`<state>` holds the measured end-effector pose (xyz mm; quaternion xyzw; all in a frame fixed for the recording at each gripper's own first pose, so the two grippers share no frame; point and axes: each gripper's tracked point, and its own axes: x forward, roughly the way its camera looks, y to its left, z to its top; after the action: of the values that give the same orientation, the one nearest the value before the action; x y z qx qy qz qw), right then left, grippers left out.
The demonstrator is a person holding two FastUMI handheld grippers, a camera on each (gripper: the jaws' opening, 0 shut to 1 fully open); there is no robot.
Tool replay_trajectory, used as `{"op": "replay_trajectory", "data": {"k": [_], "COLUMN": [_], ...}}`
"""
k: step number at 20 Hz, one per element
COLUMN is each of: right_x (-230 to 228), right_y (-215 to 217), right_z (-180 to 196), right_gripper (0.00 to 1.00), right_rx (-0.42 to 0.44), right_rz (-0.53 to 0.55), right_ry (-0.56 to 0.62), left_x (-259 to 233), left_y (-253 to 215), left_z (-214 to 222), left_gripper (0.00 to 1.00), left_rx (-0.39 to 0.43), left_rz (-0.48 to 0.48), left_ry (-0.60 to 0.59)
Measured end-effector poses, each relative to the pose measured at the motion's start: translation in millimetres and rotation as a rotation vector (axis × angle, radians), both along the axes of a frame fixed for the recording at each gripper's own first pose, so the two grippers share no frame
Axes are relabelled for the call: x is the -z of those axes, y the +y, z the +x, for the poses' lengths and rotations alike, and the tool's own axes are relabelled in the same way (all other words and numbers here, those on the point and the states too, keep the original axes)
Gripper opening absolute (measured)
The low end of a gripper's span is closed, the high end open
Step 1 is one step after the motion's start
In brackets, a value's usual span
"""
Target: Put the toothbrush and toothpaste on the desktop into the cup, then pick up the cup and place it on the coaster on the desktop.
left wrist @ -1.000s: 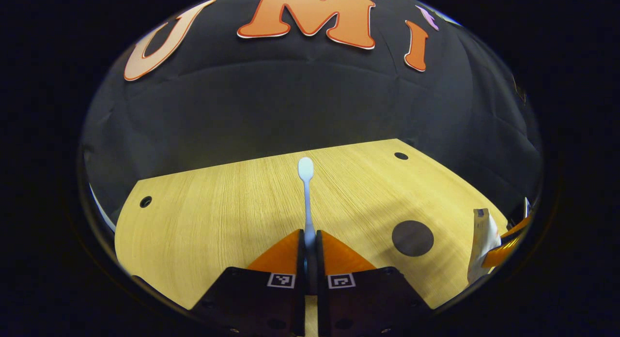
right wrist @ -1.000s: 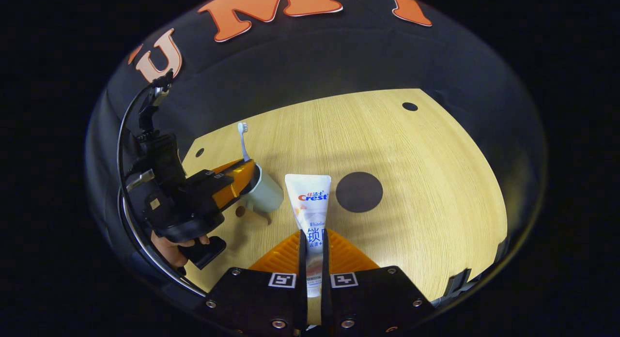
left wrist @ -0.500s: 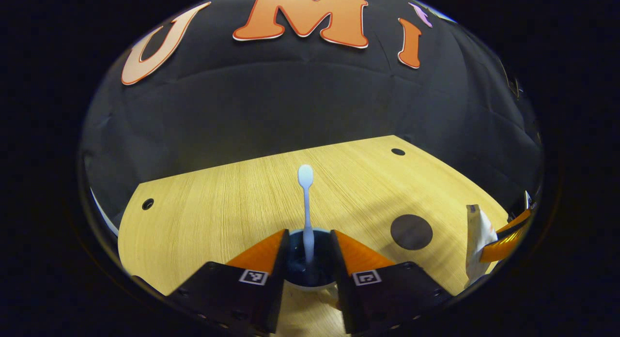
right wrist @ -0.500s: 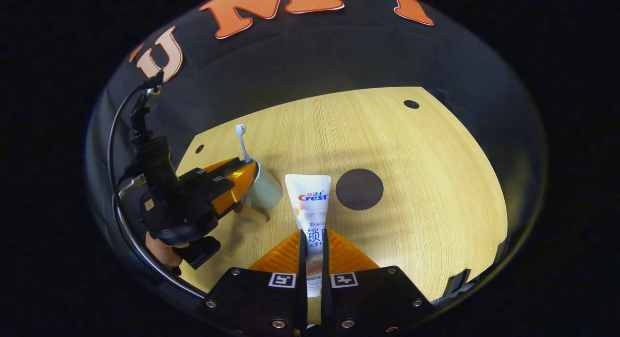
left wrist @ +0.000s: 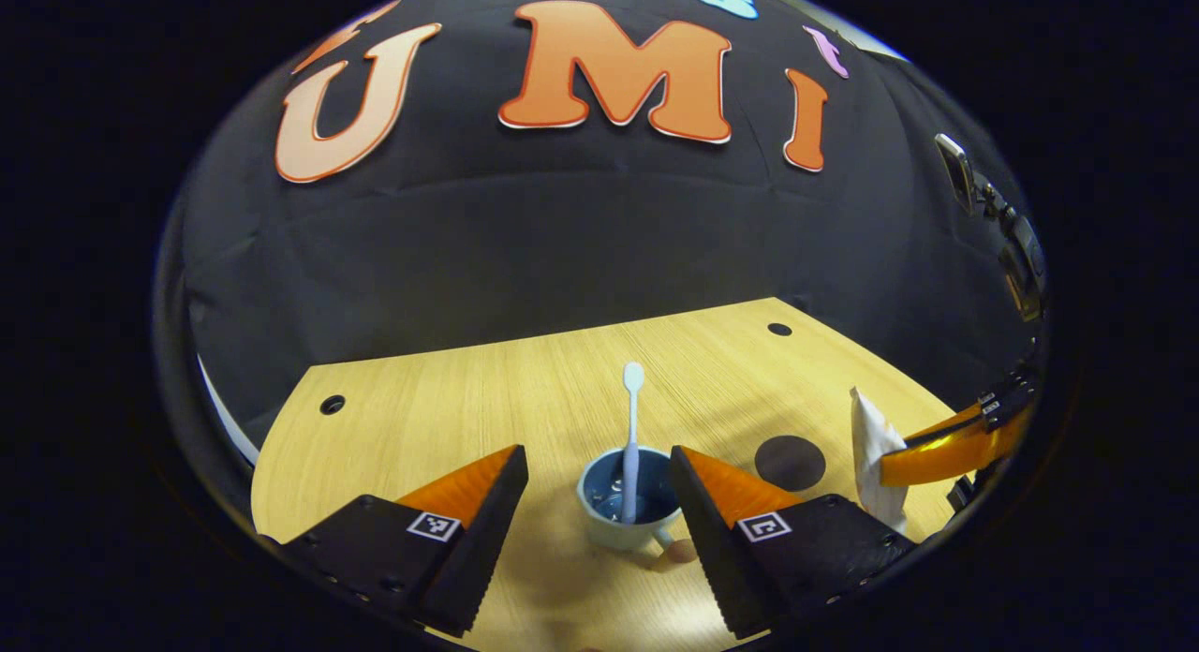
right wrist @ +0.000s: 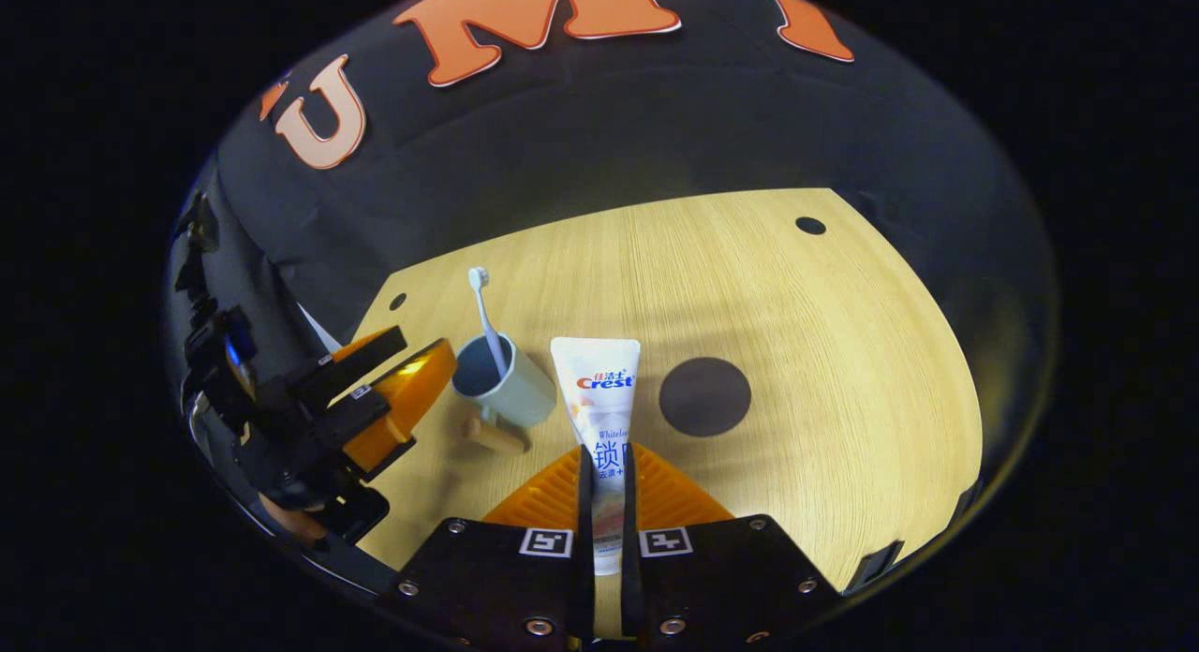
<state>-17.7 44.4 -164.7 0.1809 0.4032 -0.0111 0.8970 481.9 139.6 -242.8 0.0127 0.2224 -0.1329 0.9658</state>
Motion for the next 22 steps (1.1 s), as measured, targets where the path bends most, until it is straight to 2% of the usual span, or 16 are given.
{"op": "replay_trajectory", "data": {"k": [6, 14, 18, 22], "right_x": [-36, -91, -97, -82], "right_y": [-15, -32, -36, -27], "right_z": [20, 21, 17, 22], "right_gripper": [0.12, 0.12, 0.11, 0.11], "right_rx": [-0.058, -0.091, -0.109, -0.142], "right_rz": [-0.006, 0.009, 0.005, 0.002], "right_ry": [-0.162, -0.411, -0.502, -0.525], "left_x": [-23, -21, -11, -8], "left_y": [45, 87, 95, 100], "left_z": [-33, -65, -80, -85], "left_gripper": [0.95, 0.95, 0.95, 0.95], "left_rx": [-0.097, -0.186, -0.202, -0.2], "left_rz": [-0.01, -0.019, -0.021, -0.017], "left_ry": [-0.016, 0.009, 0.029, 0.045]}}
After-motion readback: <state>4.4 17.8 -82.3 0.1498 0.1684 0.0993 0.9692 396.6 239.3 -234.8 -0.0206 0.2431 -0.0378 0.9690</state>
